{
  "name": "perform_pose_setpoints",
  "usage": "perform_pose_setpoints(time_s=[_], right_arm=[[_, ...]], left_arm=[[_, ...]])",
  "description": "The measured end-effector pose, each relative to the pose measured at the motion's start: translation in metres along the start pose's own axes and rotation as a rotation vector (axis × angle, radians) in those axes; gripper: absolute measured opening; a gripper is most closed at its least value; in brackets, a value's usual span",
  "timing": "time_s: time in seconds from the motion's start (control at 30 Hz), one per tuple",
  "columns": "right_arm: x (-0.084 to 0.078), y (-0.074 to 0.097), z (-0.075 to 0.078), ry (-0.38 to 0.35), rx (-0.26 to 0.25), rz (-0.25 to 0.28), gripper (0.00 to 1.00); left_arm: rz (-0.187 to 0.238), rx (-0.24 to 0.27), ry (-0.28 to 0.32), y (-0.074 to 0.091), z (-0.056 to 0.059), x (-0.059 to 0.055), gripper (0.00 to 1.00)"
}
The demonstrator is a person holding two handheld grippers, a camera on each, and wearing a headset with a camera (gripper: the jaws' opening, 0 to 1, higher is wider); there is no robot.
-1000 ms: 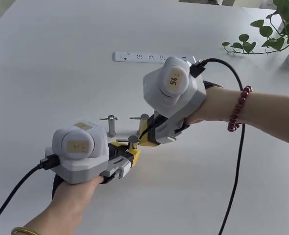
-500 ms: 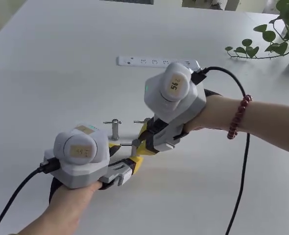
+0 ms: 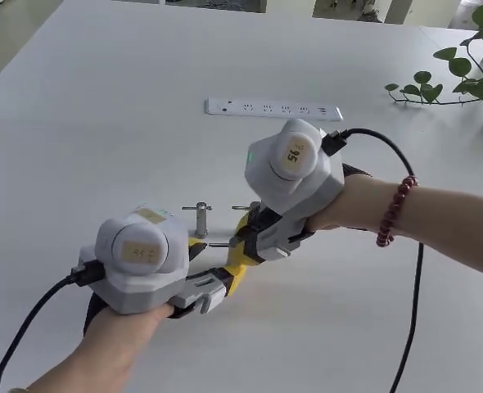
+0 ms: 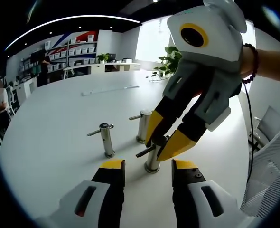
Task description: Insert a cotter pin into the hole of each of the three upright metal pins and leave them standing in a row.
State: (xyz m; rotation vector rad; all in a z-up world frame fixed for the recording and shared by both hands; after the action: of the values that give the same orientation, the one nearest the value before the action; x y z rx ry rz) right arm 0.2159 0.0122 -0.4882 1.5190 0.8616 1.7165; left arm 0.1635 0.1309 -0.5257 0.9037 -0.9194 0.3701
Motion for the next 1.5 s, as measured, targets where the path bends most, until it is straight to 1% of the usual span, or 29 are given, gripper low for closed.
perform_pose_setpoints(time_s=[0.13,0.2,0.27,0.5,0.83,1.0,1.17,1.4,1.5], right_arm=[[0.000,-0.001,-0.001,-0.005,-0.004,0.006,0.09],[-0.001,0.000,-0.001,0.004,-0.003,0.008,0.09],[-0.001,0.000,-0.001,-0.011,-0.003,0.009,0.09],[-0.001,0.000,-0.001,-0.008,-0.003,0.013,0.08],[-0.004,0.002,-0.003,0.005,0.012,0.018,0.08],[-0.011,0.008,-0.002,0.007,0.015,0.020,0.08],[-0.017,0.017,-0.003,0.009,0.008,0.017,0.08],[-0.032,0.030,-0.001,0.015,0.002,0.003,0.08],[-0.041,0.036,0.004,-0.001,-0.005,0.006,0.08]], left_arm=[[-0.015,-0.007,-0.014,0.002,0.000,-0.002,0.38],[-0.021,-0.011,-0.021,0.003,0.001,-0.003,0.39],[-0.024,-0.013,-0.029,0.004,0.001,-0.003,0.39],[-0.021,-0.022,-0.037,0.011,-0.001,-0.002,0.39],[0.006,-0.024,-0.020,0.019,-0.001,0.002,0.41],[0.020,-0.019,-0.026,0.025,-0.002,0.005,0.42],[0.032,-0.011,-0.027,0.030,-0.004,0.008,0.42],[0.045,0.001,-0.031,0.036,-0.007,0.010,0.44],[0.042,0.002,-0.039,0.039,-0.007,0.011,0.43]])
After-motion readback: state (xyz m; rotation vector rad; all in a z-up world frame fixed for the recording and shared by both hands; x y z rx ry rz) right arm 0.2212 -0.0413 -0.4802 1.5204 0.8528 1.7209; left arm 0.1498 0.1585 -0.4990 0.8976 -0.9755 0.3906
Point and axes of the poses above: the centre of the closed fingertips' face, and the gripper's own axes: y roughly backward along the fingers, z roughly to its right, x roughly out of its top, the point moved 10 cm from there along y, roughly backward along the fingers, and after that the axes turned 10 degrees about y, right-handed, at the moved point
